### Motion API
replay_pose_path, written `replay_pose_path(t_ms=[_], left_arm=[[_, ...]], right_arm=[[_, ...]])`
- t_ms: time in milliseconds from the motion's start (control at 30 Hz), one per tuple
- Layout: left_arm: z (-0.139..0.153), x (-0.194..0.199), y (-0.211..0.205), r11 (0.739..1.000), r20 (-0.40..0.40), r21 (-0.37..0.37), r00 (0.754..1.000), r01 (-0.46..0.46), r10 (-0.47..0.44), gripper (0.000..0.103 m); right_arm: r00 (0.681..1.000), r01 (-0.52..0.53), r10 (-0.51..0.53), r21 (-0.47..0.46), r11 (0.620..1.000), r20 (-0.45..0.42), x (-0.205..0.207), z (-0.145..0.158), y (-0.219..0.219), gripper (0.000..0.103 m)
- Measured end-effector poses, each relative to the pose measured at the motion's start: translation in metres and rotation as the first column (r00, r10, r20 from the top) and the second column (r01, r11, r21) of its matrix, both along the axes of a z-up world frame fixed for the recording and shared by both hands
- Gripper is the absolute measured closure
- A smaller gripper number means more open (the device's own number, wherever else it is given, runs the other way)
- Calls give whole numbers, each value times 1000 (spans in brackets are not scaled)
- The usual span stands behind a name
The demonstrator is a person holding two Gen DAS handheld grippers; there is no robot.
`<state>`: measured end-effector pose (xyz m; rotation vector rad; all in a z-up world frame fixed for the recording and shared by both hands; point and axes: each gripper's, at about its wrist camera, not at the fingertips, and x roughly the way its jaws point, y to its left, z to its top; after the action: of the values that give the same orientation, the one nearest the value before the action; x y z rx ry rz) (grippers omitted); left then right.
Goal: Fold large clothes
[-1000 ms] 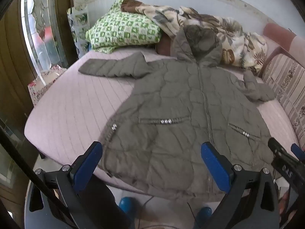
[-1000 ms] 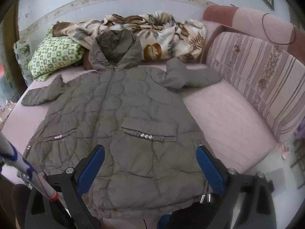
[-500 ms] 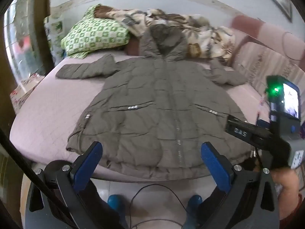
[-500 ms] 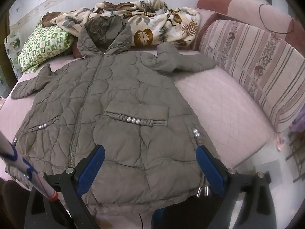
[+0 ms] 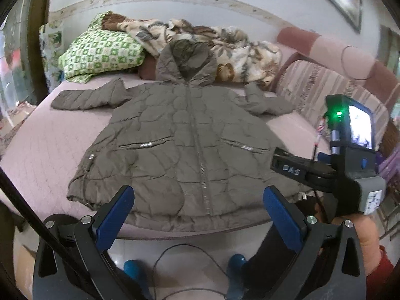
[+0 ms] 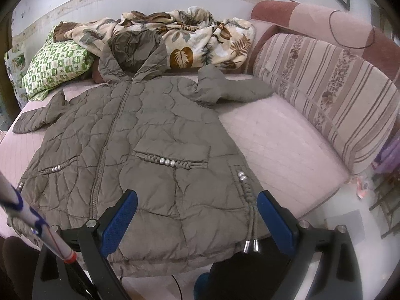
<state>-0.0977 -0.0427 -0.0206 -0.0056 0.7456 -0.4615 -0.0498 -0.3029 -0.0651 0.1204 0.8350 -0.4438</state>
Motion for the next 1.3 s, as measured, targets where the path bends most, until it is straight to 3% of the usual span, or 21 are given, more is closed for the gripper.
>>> replay_pose_path(t_ms=[533, 833, 1067, 1300], left_arm=[[1, -7, 0, 996, -5, 78, 999, -42, 43, 0], [0, 14, 22, 981, 8, 93, 985, -170, 170, 0], [6, 54, 37, 925, 85, 200, 946, -323, 312, 0], [13, 96, 75, 859, 120, 219, 887, -462, 446, 0]], right_arm=[[998, 3, -4, 7, 1000, 57, -11, 4, -1, 5], [1000, -16, 15, 32, 999, 23, 4, -15, 0, 5], [999, -34, 34, 4, 999, -15, 27, -23, 3, 5], [997, -59, 59, -13, 998, -53, 53, -30, 1, 5]])
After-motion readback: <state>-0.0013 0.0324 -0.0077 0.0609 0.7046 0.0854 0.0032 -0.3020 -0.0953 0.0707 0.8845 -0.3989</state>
